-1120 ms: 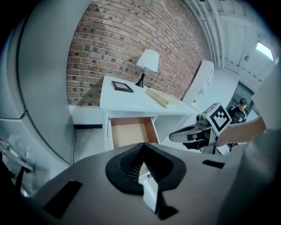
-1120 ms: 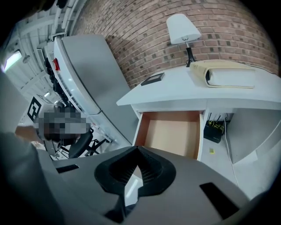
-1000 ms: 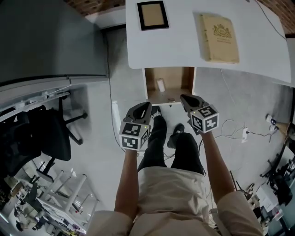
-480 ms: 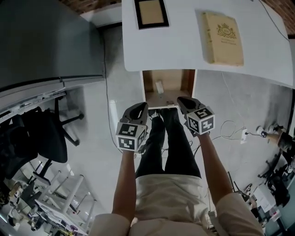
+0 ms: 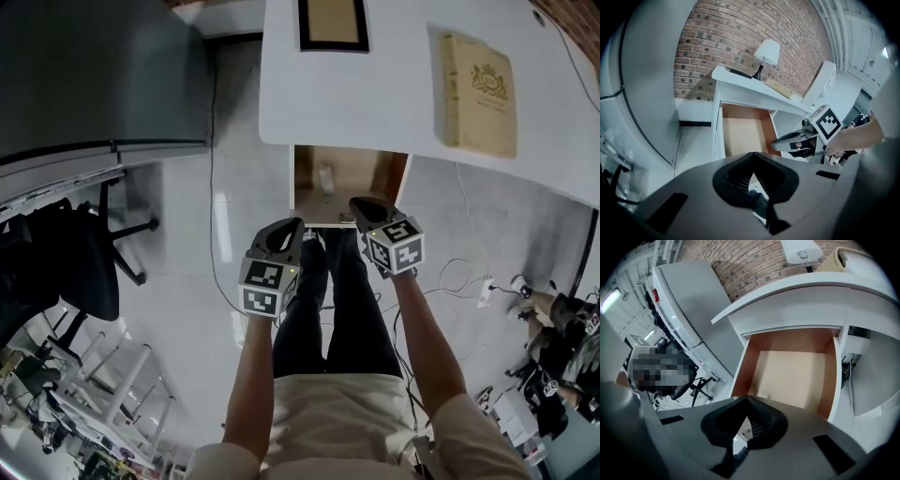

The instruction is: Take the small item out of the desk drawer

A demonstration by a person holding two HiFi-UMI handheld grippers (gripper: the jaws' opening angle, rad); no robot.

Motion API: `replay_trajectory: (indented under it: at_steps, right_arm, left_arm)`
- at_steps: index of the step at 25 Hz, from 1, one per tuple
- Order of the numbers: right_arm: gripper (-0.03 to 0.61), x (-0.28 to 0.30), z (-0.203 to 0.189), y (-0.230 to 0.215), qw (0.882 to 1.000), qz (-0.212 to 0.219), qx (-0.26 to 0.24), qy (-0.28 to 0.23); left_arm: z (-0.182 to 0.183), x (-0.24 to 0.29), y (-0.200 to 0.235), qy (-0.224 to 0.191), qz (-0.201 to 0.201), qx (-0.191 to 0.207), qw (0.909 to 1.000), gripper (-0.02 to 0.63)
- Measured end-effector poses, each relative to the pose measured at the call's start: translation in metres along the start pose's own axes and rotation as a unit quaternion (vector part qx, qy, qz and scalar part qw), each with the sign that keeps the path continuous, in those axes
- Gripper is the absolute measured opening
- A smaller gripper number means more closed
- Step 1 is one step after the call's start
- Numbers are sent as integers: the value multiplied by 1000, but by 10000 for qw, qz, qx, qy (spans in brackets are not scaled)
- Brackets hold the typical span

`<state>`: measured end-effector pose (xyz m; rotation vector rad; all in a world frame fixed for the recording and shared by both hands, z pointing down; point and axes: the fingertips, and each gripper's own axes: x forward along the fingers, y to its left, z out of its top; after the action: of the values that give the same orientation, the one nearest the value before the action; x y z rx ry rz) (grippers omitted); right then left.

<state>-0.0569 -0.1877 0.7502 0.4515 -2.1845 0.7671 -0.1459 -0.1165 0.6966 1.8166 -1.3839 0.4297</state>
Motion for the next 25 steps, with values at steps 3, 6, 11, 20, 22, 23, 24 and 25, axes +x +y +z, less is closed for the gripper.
replay_trajectory:
  at_steps: [3, 6, 11, 20, 22, 23, 24, 25]
  right_arm:
    - [25, 15, -1, -5, 9999, 50, -88, 73]
    - [25, 28, -3, -11, 9997, 53, -185, 143]
    - [26, 50, -5, -21, 9989, 108, -326, 309]
    - [28, 98, -16, -40, 9967, 236, -353, 689]
    - [33, 108, -18, -41, 9957, 279, -424, 779]
    - [34, 114, -18, -41, 9945, 334, -543, 830]
    - [40, 119, -20, -41, 9926, 390, -705, 904]
    - [57, 123, -22, -42, 9904, 439, -864, 985]
  left_arm:
    - [-6, 4, 4, -18, 50, -59, 10000, 17]
    - [-8, 9, 7, -66, 100, -93, 9999, 17]
    - [-8, 16, 8, -104, 127, -66, 9998, 17]
    - [-19, 24, 18, -155, 250, -231, 9993, 17]
    - [-22, 25, 21, -147, 275, -269, 9992, 17]
    - [-22, 25, 21, -156, 279, -281, 9991, 17]
    - [-22, 25, 20, -171, 277, -276, 9991, 17]
    - [-22, 25, 18, -188, 271, -248, 9991, 17]
